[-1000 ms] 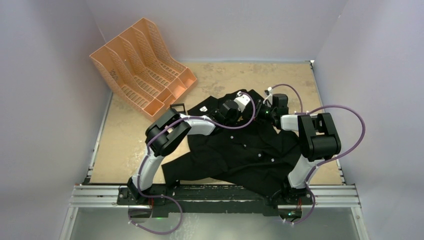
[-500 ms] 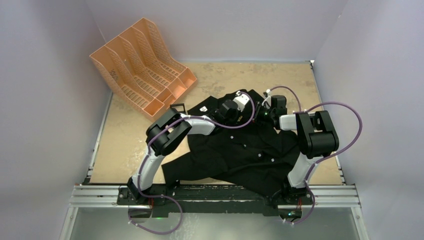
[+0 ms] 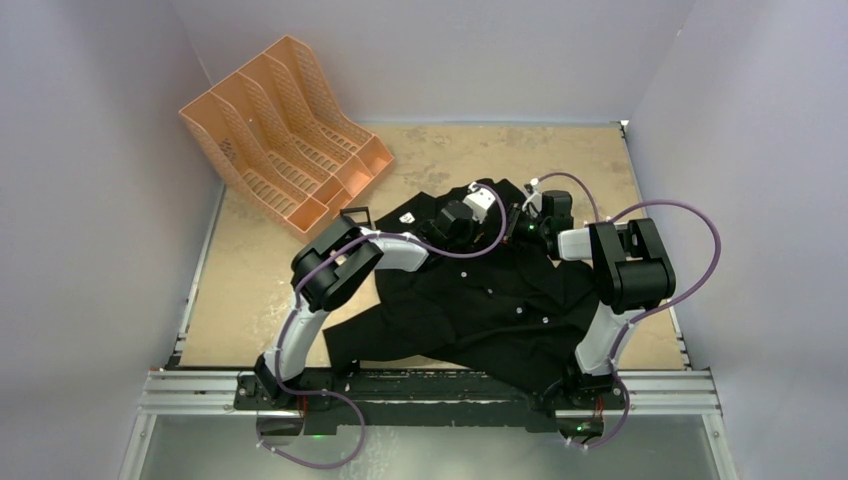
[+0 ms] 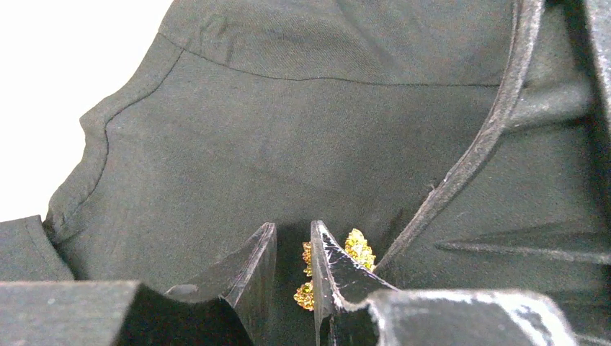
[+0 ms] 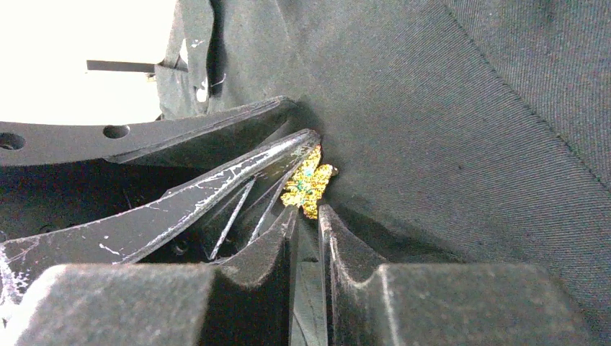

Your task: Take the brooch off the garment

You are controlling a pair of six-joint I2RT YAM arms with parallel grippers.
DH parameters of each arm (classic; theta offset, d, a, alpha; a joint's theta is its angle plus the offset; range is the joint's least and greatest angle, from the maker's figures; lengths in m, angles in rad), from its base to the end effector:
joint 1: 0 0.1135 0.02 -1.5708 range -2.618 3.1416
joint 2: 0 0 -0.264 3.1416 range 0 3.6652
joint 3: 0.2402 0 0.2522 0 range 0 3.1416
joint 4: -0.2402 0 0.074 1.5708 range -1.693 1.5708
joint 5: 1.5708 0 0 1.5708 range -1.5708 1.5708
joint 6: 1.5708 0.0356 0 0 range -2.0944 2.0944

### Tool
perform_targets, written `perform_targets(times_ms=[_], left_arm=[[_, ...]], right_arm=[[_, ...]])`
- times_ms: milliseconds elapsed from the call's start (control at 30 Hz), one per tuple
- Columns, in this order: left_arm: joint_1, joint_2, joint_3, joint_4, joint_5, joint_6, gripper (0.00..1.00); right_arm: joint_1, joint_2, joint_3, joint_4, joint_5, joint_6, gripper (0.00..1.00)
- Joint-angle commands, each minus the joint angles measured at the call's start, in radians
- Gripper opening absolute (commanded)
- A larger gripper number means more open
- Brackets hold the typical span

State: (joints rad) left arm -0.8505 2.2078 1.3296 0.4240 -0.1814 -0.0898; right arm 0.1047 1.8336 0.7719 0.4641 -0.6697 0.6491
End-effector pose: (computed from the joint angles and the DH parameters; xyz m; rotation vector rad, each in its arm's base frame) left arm 0.3198 -0.3547 0.1277 0.6492 1.9355 -0.4115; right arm 0.3404 0.0580 0.1264 0.2025 2.2399 1.1463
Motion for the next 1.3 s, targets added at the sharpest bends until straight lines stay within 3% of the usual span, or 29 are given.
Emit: perform_targets(times_ms=[0,367,833,1267], left_arm=[[0.003,-0.054,-0.044,0.014,0.029,-0.025,0.24],[0.002,-0.15,-0.125,0.061,-0.003,-0.032,0.34],[0.012,-0.156,-0.141,0.034,-0.038,-0.035,0.32],[0.012,-0.135,-0.177,0.049,0.009,-0.091,0.27]], right_arm=[[0.004,-0.013,0.014,0.051,-0.035,0.017,0.19],[0.006,0.007,0.029,0.064,-0.041,0.035,0.17],[0.007,-0.012,0.01,-0.028,0.032,-0.021,0.24],[0.04,0.04,0.037,-0.014,-0.031,-0.031,0.25]])
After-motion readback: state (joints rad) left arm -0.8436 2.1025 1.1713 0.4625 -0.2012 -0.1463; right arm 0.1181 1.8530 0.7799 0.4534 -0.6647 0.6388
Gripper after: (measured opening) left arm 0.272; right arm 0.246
